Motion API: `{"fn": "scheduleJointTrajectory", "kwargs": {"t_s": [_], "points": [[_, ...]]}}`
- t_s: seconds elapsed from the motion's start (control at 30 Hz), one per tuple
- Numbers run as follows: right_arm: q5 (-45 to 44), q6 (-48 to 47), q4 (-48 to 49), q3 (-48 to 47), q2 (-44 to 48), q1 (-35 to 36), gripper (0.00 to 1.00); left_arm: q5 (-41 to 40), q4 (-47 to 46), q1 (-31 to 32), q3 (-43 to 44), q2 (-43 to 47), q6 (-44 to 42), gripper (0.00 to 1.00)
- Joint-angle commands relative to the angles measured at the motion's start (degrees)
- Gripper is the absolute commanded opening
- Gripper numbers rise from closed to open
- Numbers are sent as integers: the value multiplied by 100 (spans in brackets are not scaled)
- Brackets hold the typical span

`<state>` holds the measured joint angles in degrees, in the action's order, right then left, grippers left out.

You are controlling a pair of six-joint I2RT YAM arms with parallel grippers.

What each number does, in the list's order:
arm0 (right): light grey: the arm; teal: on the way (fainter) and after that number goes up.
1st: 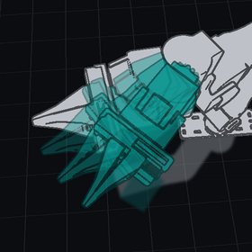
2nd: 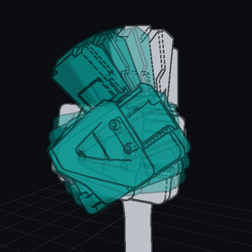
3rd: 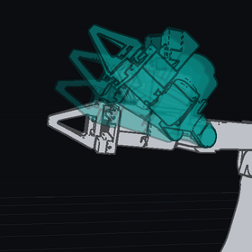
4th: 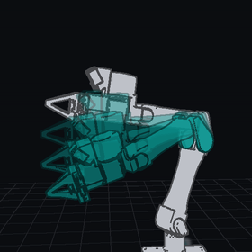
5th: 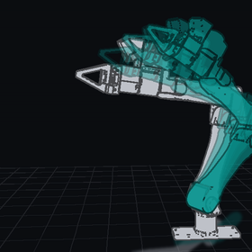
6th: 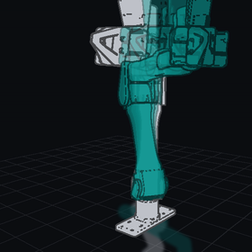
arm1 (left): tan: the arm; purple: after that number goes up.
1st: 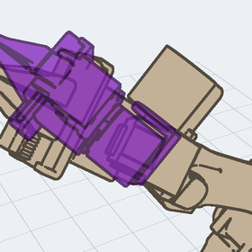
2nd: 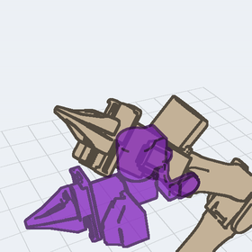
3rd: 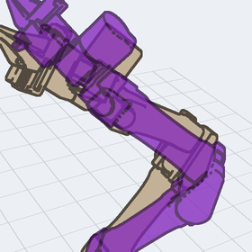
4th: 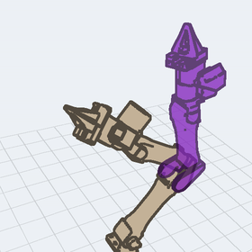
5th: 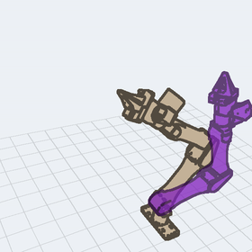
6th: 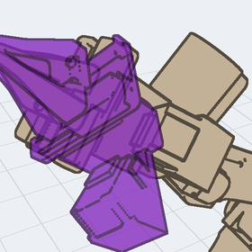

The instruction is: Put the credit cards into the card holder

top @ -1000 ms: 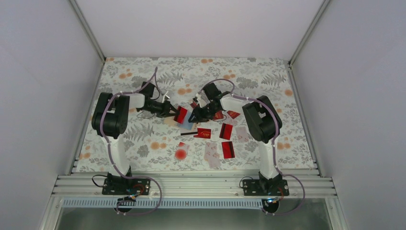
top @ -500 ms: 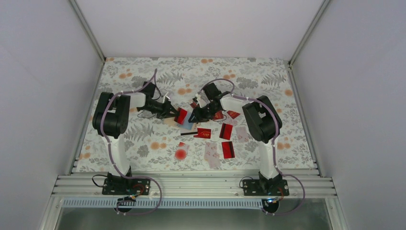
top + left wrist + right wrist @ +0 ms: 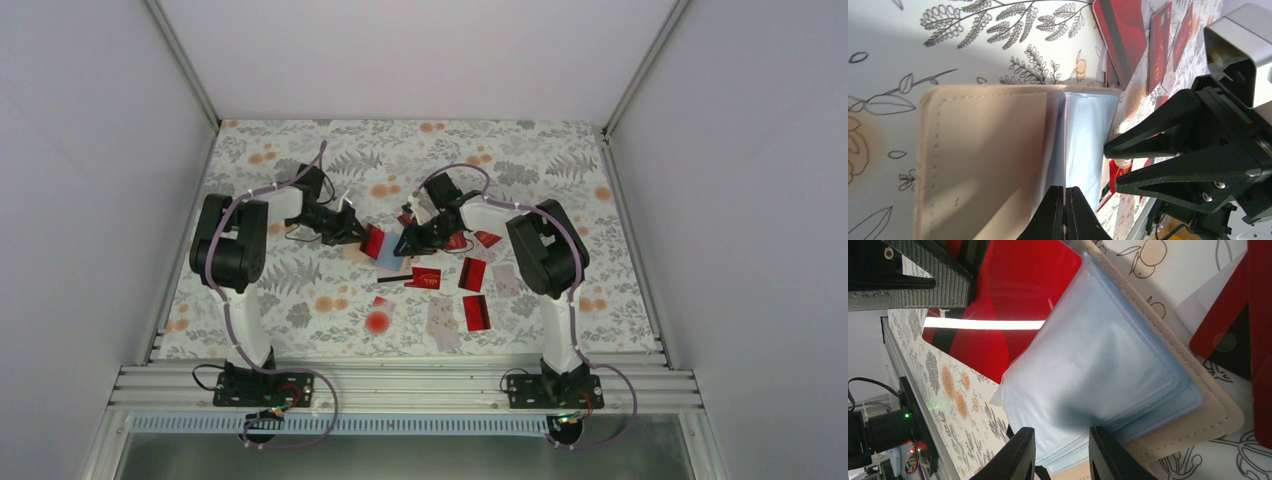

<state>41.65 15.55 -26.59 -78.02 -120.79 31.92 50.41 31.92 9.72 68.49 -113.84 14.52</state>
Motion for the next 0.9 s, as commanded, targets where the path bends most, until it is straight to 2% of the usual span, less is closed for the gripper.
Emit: {"fn": "scheduleJointTrajectory", "kwargs": {"t_s": [0.0, 0.3, 0.87], "points": [[-551, -154, -430, 129, -245, -57, 28, -119, 502, -28, 161, 79, -176, 2], [-527, -167, -417, 111, -286, -73, 28, 271, 636, -18, 68, -66, -403, 2], [-542, -185, -486, 41, -262, -90, 28, 627, 481, 87, 465, -448, -473, 2]]}}
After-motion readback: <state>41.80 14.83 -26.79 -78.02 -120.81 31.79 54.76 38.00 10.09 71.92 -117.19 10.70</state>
